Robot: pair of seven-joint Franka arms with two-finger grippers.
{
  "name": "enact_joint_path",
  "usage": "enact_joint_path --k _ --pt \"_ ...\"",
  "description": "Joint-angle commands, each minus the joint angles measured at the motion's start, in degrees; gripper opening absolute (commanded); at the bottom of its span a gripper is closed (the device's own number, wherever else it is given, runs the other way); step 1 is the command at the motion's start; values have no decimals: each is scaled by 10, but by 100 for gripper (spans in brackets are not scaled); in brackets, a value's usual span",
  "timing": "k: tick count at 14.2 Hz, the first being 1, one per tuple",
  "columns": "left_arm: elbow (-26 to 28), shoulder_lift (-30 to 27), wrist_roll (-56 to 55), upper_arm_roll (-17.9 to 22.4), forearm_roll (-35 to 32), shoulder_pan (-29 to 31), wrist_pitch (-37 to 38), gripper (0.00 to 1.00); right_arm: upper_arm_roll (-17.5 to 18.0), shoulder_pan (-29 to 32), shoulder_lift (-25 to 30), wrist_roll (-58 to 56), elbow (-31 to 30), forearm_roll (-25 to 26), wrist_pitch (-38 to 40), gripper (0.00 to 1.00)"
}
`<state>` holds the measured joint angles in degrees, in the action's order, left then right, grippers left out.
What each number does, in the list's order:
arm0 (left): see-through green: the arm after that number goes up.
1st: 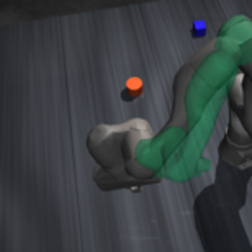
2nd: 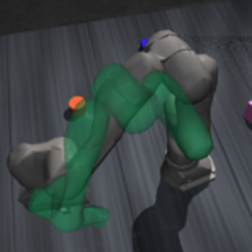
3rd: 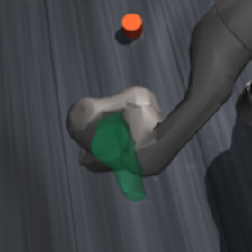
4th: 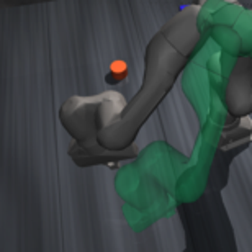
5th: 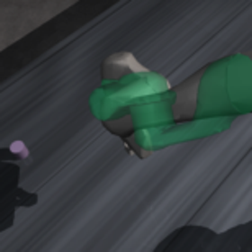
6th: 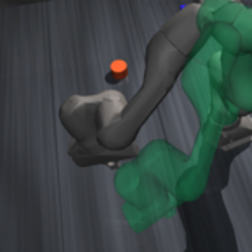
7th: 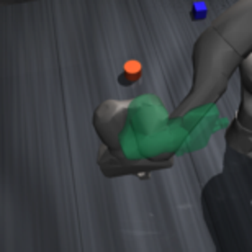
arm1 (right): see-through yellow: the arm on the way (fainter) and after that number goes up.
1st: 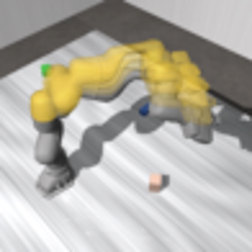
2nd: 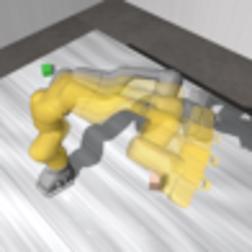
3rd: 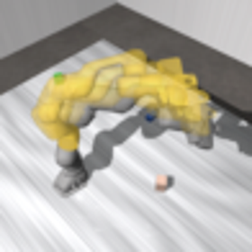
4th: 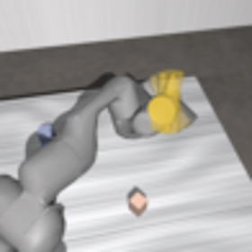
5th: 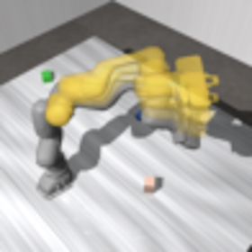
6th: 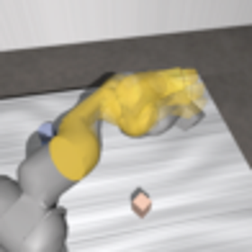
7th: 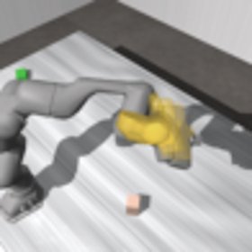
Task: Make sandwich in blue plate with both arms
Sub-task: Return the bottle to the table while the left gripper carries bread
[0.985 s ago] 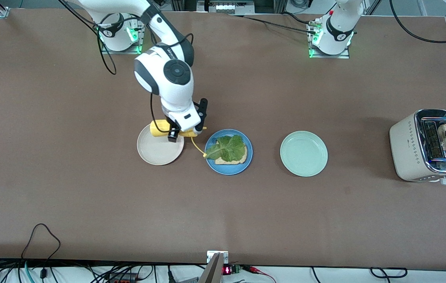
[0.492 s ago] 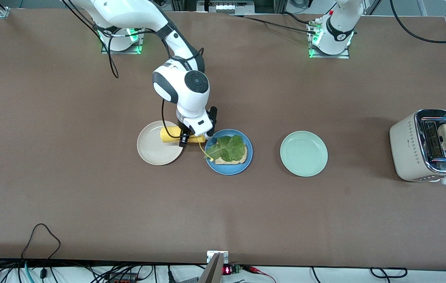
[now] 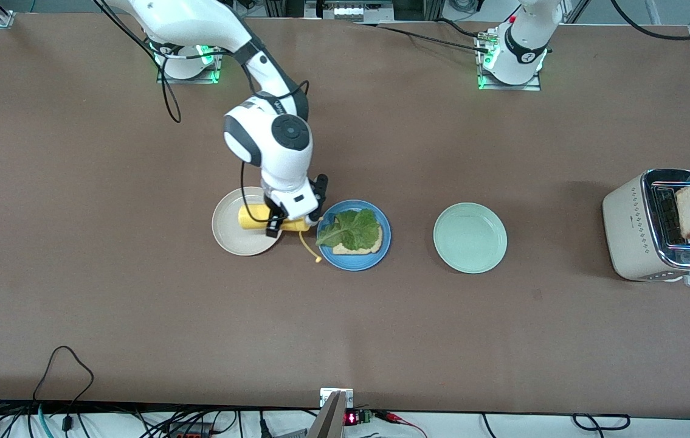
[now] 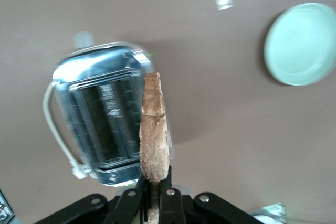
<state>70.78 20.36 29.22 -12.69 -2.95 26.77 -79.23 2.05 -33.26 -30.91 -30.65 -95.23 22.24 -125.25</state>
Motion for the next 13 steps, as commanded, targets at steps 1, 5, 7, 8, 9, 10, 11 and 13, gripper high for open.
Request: enact_joint_path --k 1,5,7,8,9,10,11,13 --pt "22 -8 -84 -92 25 2 29 1 10 62 95 -81 -45 -71 22 0" --pt "125 -1 -262 -185 144 -17 -95 1 10 188 174 -346 -88 -248 41 0" --pt "206 0 -342 -253 187 -22 -229 1 10 273 183 -506 -88 -340 83 0" --pt "241 7 -375 -282 189 -33 -305 1 10 318 183 -577 -88 -387 104 0" --pt "257 22 -403 -300 190 -49 -357 1 10 366 176 -659 -88 -436 131 0" --pt "259 42 -426 -306 194 -75 -395 1 11 406 169 -724 -89 -473 154 0" --pt "259 62 -444 -306 196 -109 -428 1 14 451 157 -791 -89 -505 178 0" --pt "259 90 -488 -306 200 -160 -492 1 15 514 133 -882 -89 -561 229 0"
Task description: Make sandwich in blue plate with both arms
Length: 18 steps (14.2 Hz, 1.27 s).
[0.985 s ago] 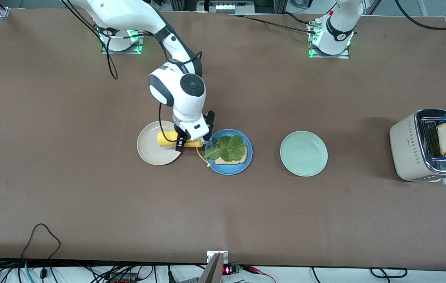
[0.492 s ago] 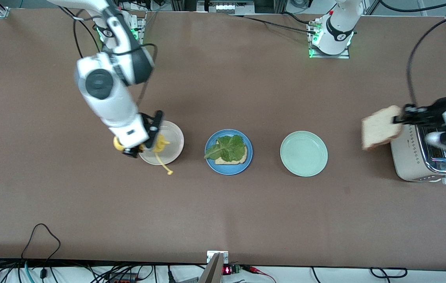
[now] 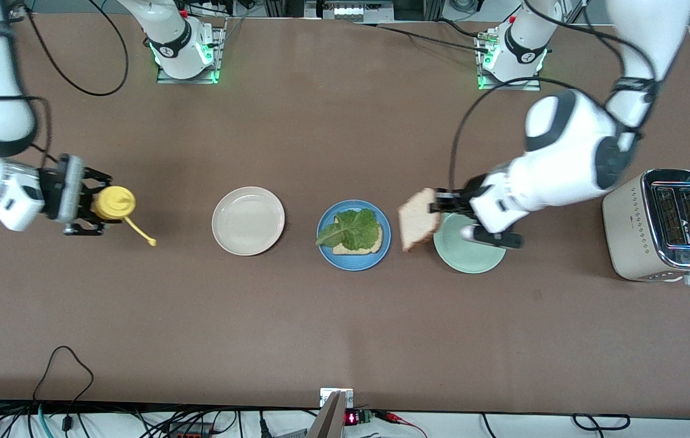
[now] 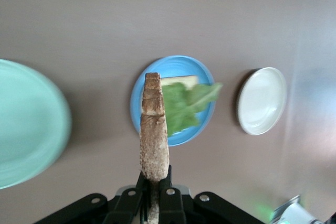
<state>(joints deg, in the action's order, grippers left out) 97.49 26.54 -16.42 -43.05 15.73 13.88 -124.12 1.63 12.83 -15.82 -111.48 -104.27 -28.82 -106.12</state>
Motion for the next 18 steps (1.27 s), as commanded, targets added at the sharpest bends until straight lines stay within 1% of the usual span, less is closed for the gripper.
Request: enact_joint_path --k 1,3,6,7,10,12,14,15,16,17,18 --pt "-10 51 -40 -3 14 -46 -60 1 19 79 -32 -108 1 -75 58 0" --pt "-11 81 -42 -3 15 -76 -108 1 19 123 -75 -179 1 -128 92 0" --pt "-19 112 -39 -4 20 -83 -136 1 20 162 -136 -255 5 -173 114 0" --pt "-27 119 -38 -4 29 -90 -142 1 28 175 -154 -276 7 -185 119 0" --pt "-34 147 -35 -3 39 -111 -187 1 78 233 -209 -315 12 -195 118 0" --pt "-35 158 -34 -3 39 -112 -188 1 80 236 -235 -331 22 -195 117 0" --pt "-35 172 -34 -4 39 -112 -189 2 80 242 -249 -331 27 -195 116 0" --pt "-34 173 -34 -4 40 -112 -188 2 80 243 -250 -331 28 -195 114 3" --pt "-34 174 -33 -4 40 -112 -188 3 80 243 -253 -330 28 -195 114 11" --pt "-34 177 -32 -3 40 -112 -188 3 80 243 -254 -324 28 -196 114 34" --pt "-34 186 -32 -3 40 -111 -188 6 80 243 -258 -320 28 -196 113 49"
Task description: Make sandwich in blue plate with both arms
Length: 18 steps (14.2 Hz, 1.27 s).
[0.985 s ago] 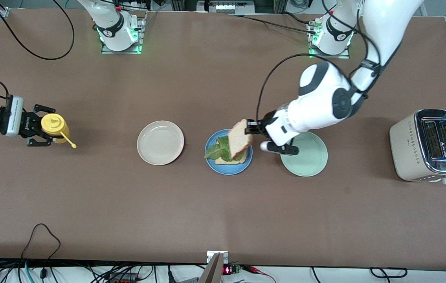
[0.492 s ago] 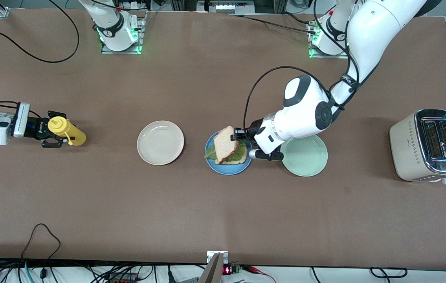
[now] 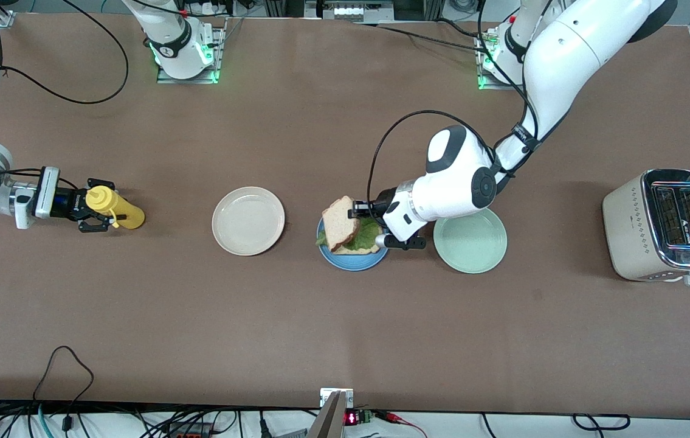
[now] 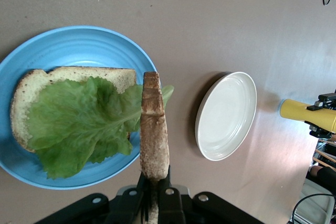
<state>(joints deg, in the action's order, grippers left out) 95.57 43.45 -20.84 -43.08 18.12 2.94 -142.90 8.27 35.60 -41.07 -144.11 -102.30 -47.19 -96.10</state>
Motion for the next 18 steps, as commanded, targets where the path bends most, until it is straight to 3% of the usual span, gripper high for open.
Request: enact_joint_path --k 1,2,3,7,8,9,11,12,15,18 --pt "-15 26 13 -2 15 0 0 9 14 15 -8 7 9 -12 12 56" --pt "-15 28 13 -1 15 1 0 14 14 15 -9 7 9 -13 12 70" --pt "-14 29 13 -1 15 5 1 16 14 16 -9 5 9 -18 12 100" --pt "-13 36 41 13 16 9 2 33 13 27 -9 6 20 -32 12 100" --pt "-13 37 43 15 15 16 3 49 12 31 -8 7 28 -29 15 100" --pt "-14 39 43 15 15 18 3 58 10 32 -6 8 39 -26 18 100" --pt "-14 39 45 18 14 21 2 90 4 43 -2 17 65 -16 19 100" --pt "-15 38 56 22 11 22 2 100 -4 45 5 36 79 0 23 100" --pt "-15 38 106 41 14 25 2 100 -12 45 23 83 106 35 30 100" --pt "-16 17 113 43 4 55 28 100 -19 47 34 90 108 31 34 100"
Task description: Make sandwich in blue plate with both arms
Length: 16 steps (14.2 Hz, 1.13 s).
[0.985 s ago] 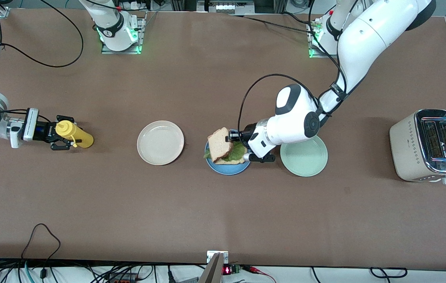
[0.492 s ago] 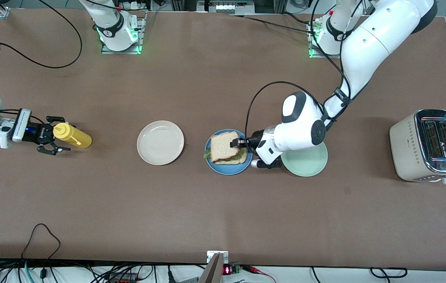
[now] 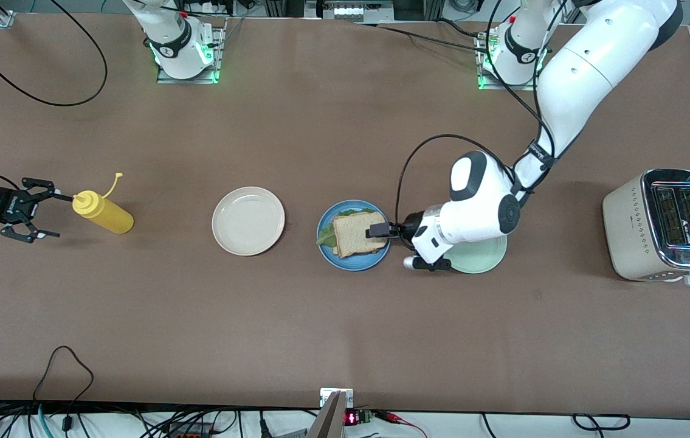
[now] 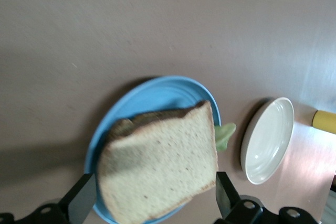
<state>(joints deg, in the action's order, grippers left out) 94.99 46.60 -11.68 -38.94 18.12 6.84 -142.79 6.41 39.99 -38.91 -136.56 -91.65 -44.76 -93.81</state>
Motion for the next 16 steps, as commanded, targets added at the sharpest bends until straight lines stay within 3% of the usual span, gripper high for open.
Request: enact_joint_path --k 1,6,9,11,12,15,16 --pt "-10 -32 22 6 1 29 55 100 0 2 28 38 4 11 11 100" --pt "-14 -123 21 14 -174 87 163 100 -19 -46 171 237 22 99 10 100" --pt "-22 -176 21 12 -270 130 224 100 -74 -163 258 382 30 163 8 100" --pt "-55 -198 22 27 -271 136 268 100 -99 -250 305 526 32 212 9 100" --pt "-76 -210 22 62 -268 120 282 100 -111 -294 323 601 32 231 9 100" --pt "-117 -257 23 251 -257 -12 319 100 -122 -399 358 803 31 301 4 100" --pt "-117 -275 24 289 -240 -27 336 100 -121 -430 362 895 30 326 4 100"
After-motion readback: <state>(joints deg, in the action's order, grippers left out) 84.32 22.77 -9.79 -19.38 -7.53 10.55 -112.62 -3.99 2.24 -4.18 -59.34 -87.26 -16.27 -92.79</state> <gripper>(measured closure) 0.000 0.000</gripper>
